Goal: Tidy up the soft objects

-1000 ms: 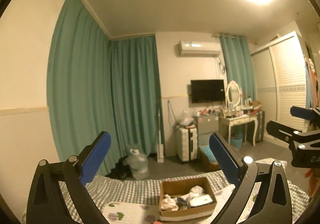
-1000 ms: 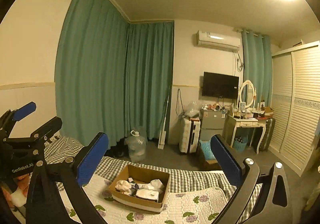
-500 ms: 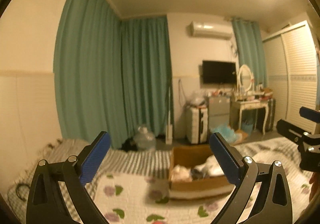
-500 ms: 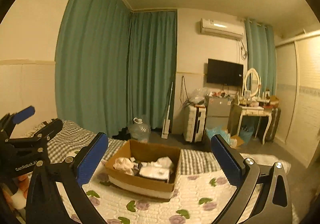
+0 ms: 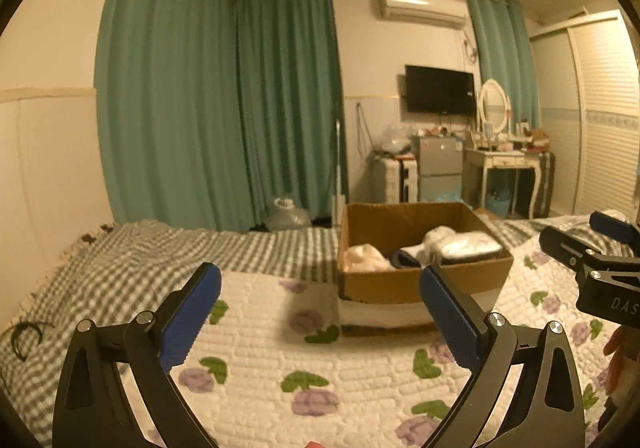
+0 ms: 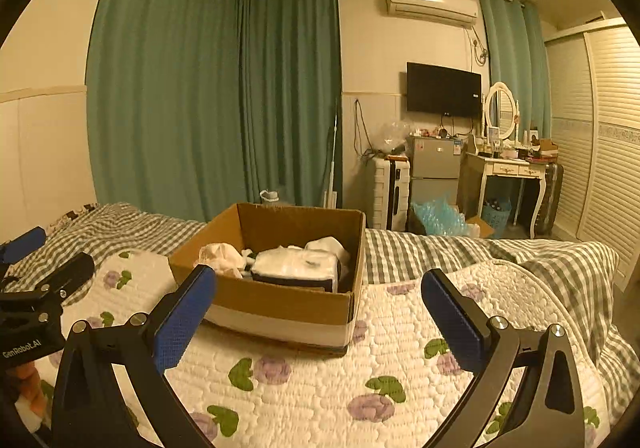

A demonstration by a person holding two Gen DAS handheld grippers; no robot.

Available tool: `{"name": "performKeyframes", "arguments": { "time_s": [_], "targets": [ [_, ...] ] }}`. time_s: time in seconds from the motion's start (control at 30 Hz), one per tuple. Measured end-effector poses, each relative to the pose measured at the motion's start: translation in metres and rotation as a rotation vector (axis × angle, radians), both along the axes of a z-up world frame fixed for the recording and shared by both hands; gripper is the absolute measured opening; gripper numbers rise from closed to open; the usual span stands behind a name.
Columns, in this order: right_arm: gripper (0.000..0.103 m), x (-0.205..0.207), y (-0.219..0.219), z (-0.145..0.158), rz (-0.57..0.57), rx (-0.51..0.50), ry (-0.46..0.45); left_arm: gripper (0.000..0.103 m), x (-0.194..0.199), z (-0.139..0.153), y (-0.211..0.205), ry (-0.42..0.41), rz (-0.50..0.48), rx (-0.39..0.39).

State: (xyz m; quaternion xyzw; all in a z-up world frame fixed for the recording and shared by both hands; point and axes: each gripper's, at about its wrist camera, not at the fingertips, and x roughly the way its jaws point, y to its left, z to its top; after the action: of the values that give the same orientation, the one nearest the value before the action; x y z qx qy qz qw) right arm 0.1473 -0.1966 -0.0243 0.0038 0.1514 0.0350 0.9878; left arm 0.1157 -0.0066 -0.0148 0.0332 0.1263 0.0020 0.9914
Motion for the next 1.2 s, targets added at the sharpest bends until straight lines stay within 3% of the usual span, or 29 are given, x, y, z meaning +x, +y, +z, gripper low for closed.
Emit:
{"name": "performKeyframes", "arguments": {
  "time_s": [1.2],
  "targets": [
    [0.103,-0.005,0.008,-0.002,0.020,-0.007,0.036,0.101,0.006,-0.018,0.005,0.039,0.011,-0.015]
  ]
}}
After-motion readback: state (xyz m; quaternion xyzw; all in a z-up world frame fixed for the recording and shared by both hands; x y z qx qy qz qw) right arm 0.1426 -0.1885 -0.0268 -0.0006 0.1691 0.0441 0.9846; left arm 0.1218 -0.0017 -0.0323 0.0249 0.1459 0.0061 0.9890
